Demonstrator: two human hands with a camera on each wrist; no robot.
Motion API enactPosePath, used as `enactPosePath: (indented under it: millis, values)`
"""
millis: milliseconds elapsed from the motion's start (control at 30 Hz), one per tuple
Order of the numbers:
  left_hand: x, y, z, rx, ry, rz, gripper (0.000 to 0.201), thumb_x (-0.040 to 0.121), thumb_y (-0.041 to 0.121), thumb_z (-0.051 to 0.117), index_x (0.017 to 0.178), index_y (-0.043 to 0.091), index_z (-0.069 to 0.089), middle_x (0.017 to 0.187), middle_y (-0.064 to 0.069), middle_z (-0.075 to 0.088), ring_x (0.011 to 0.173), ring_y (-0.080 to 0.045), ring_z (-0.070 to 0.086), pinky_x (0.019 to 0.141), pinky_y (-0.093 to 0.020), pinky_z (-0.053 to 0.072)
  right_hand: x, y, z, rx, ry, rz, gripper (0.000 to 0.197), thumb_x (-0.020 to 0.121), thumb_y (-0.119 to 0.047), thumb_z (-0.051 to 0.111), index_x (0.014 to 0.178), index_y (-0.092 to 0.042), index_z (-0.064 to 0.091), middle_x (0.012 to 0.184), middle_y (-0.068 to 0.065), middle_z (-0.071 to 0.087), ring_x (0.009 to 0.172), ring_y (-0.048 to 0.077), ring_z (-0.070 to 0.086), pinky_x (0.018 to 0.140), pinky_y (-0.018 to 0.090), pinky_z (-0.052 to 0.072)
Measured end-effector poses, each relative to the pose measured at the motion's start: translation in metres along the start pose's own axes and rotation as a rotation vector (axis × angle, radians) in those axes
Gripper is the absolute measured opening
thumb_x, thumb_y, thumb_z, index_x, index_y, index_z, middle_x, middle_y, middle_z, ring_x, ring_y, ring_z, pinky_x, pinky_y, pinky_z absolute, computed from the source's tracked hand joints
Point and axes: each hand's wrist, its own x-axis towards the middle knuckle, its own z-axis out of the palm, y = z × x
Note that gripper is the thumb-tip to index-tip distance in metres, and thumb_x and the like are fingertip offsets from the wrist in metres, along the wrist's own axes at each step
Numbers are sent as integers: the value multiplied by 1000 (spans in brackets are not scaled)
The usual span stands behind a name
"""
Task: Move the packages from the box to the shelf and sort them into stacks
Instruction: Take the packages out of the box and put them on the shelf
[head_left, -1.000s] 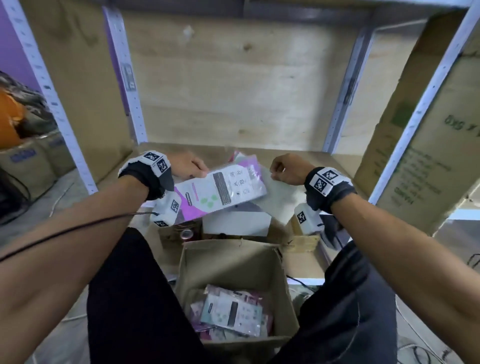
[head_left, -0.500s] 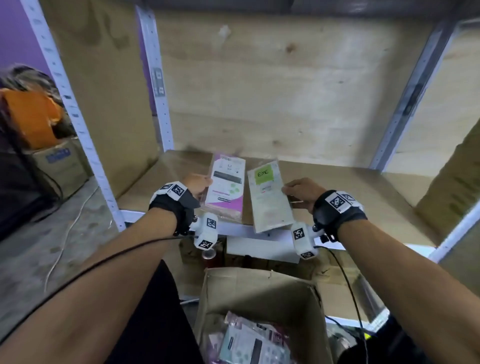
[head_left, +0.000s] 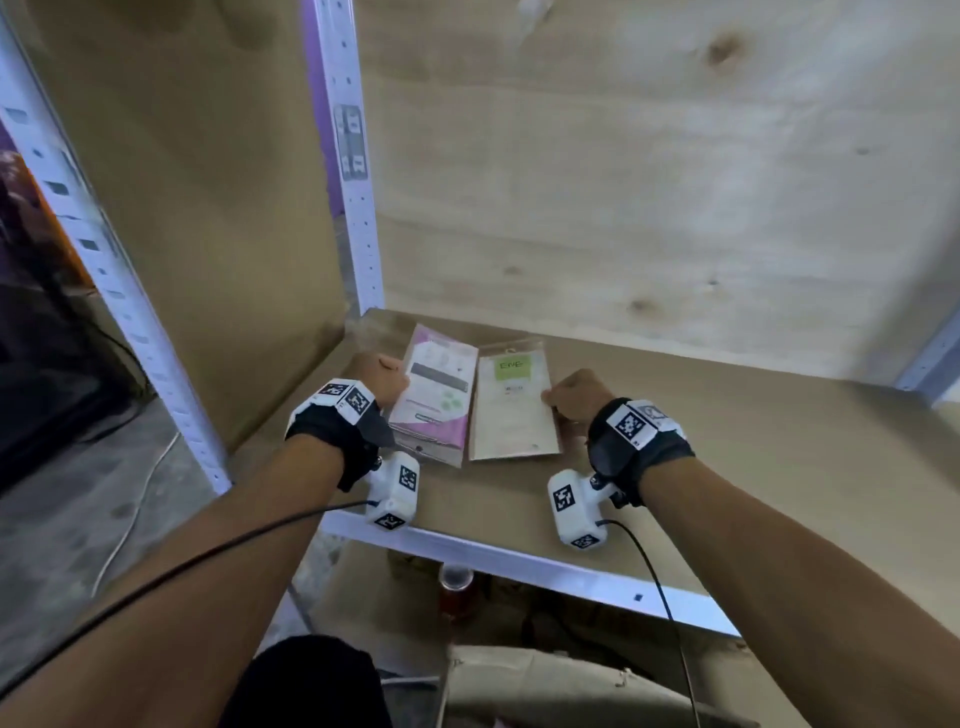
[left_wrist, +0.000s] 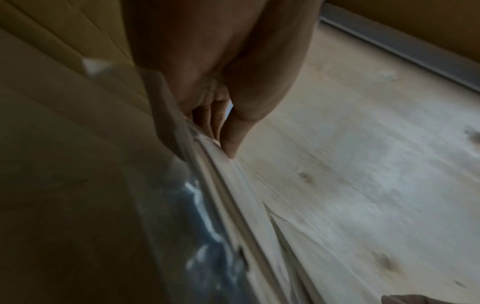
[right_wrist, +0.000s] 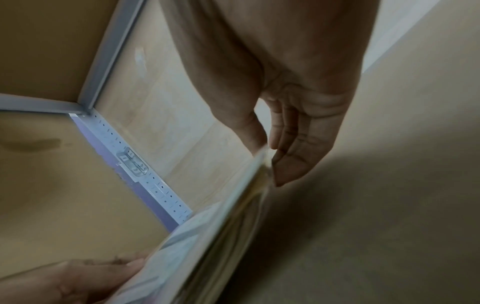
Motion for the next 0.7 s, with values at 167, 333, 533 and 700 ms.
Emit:
enactPosePath:
  millis: [167,333,533,700]
  values:
    - [38,-6,-11,81,111,4,24,92,1,55,112,1,68,121,-14,66,118,-33,59,93,-30,46,36,-24,30,97,1,26,17,93,-9,60,104,3,59,116,21,67,107,37,65,95,49,54]
    - [70,0,-16,135,210,-18,29,95,3,50,117,-4,66,130,-20,62,119,-36,58,104,-39,46,63,-33,47,143,-32,-35,15,88,-4,65,77,-10,56,115,23,68,106,38,66,93,52,54]
    - [67,8,-15,188,131,-66,44,94,28,64,126,-2,60,130,-20,61,116,-36,60,99,-40,49,58,-35,43,127,-82,-55,21,90,-7,61,107,4,63,104,17,65,98,31,66,92,48,56]
    - [16,25,-25,256,142,79,41,93,40,59,126,16,62,126,-8,64,113,-32,60,96,-33,47,4,-33,9,196,-171,-82,15,96,-3,49,85,-11,56,64,2,56,56,17,50,54,25,47]
